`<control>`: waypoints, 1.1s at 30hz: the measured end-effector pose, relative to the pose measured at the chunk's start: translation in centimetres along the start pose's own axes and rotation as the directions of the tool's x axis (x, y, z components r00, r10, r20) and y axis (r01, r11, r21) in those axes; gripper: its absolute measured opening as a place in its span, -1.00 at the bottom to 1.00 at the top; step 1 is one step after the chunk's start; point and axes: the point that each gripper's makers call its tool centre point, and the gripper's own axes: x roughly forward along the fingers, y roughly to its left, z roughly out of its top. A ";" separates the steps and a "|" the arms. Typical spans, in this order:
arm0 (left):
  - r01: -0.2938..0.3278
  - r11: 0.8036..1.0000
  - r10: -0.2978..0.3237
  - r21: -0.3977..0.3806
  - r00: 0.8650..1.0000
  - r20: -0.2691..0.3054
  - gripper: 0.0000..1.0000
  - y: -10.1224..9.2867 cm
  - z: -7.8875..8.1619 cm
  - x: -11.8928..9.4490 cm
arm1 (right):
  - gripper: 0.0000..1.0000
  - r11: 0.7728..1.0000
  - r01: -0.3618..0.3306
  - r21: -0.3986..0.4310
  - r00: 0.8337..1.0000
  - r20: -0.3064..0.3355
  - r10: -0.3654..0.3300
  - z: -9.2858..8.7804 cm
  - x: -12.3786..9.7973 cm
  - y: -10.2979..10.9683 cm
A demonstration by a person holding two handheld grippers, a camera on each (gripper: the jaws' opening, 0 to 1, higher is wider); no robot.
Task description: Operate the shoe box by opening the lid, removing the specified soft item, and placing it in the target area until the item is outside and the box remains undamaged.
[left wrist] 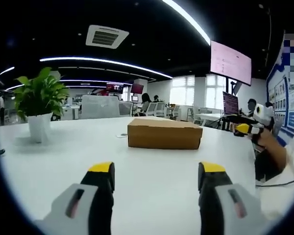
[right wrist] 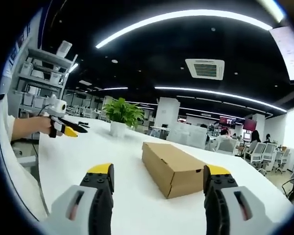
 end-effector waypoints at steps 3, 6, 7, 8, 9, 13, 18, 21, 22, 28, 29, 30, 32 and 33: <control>0.000 1.000 0.000 0.003 1.000 -0.009 0.42 0.3 0.0 0.4 | 0.53 1.000 0.004 -0.019 1.000 -0.015 -0.004 -0.1 0.0 -0.3; 0.000 1.000 0.000 0.005 1.000 -0.012 0.41 0.6 0.2 0.6 | 0.52 1.000 0.017 -0.015 1.000 -0.008 -0.017 0.2 0.1 -0.7; -0.003 1.000 0.003 0.005 1.000 -0.012 0.41 0.7 0.3 0.7 | 0.52 1.000 0.020 -0.015 1.000 -0.006 -0.020 0.2 0.1 -0.8; -0.004 1.000 0.004 0.005 1.000 -0.011 0.41 0.8 0.4 0.8 | 0.51 1.000 0.022 -0.014 1.000 -0.008 -0.022 0.2 0.2 -0.9; -0.006 1.000 0.006 0.005 1.000 -0.010 0.41 0.9 0.5 0.8 | 0.51 1.000 0.022 -0.011 1.000 -0.009 -0.022 0.2 0.2 -0.9; -0.007 1.000 0.007 0.012 1.000 -0.006 0.40 0.9 0.7 1.2 | 0.51 0.999 0.038 0.015 0.999 -0.011 -0.038 -0.1 0.4 -1.4; -0.003 1.000 0.003 0.012 1.000 -0.013 0.40 1.2 0.6 1.8 | 0.50 0.997 0.055 0.056 0.998 0.004 -0.055 -0.2 0.7 -2.0; 0.001 1.000 -0.001 0.005 1.000 -0.013 0.40 1.3 0.6 2.3 | 0.49 0.993 0.082 0.090 0.996 0.040 -0.086 0.5 0.8 -2.7; 0.005 1.000 -0.005 0.002 1.000 -0.011 0.40 1.3 0.6 2.4 | 0.49 0.992 0.086 0.089 0.995 0.043 -0.090 0.6 0.8 -2.7; 0.031 0.999 -0.031 -0.012 0.999 0.019 0.40 1.1 1.4 3.6 | 0.48 0.995 0.063 0.076 0.997 0.032 -0.065 0.3 1.0 -2.5; 0.034 0.999 -0.033 -0.014 0.999 0.021 0.40 1.1 1.5 3.8 | 0.48 0.995 0.061 0.083 0.998 0.024 -0.063 0.1 1.0 -2.5; 0.037 0.999 -0.037 -0.016 0.999 0.021 0.40 1.2 1.6 4.1 | 0.48 0.993 0.069 0.093 0.997 0.023 -0.071 -0.1 1.1 -2.6; 0.043 0.999 -0.043 -0.009 0.999 0.017 0.40 1.3 1.5 4.5 | 0.48 0.993 0.060 0.097 0.998 0.022 -0.063 -0.2 1.3 -2.3; 0.043 0.999 -0.043 -0.007 0.999 0.017 0.40 1.3 1.5 4.6 | 0.48 0.994 0.056 0.097 0.998 0.018 -0.058 -0.3 1.4 -2.2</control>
